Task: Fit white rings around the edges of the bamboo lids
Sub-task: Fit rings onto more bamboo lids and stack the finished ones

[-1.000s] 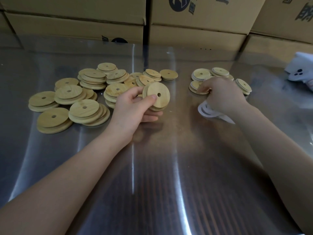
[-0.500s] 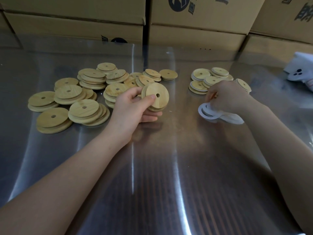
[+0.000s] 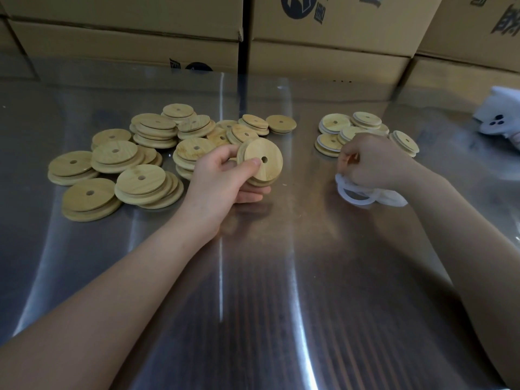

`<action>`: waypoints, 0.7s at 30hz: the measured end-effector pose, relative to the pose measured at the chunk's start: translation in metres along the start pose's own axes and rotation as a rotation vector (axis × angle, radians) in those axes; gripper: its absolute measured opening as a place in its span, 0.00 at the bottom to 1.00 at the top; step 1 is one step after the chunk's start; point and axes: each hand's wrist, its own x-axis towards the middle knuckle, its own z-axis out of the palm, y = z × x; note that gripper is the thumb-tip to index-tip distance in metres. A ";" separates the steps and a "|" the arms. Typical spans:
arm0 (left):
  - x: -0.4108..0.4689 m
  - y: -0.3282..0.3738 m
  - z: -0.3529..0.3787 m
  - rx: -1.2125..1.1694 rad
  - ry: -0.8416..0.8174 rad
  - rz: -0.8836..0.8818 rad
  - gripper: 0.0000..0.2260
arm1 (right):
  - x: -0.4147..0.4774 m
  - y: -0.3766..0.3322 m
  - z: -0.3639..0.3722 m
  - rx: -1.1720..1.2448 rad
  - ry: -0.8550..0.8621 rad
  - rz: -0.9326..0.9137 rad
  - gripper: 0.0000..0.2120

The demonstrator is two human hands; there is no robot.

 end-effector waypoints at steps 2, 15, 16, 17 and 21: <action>0.000 0.000 0.000 0.003 -0.001 0.001 0.05 | -0.003 -0.002 -0.004 0.019 -0.024 -0.006 0.07; 0.001 0.000 -0.001 0.010 0.000 -0.008 0.07 | -0.009 -0.005 -0.009 0.133 -0.098 0.053 0.05; 0.001 0.000 -0.001 0.011 -0.001 -0.008 0.07 | -0.009 -0.004 -0.009 0.142 -0.114 0.071 0.06; 0.001 0.000 -0.001 0.012 -0.002 -0.008 0.06 | -0.008 -0.003 -0.009 0.145 -0.123 0.085 0.06; 0.001 0.001 -0.001 0.015 -0.004 -0.006 0.06 | -0.007 -0.001 -0.008 0.151 -0.113 0.085 0.03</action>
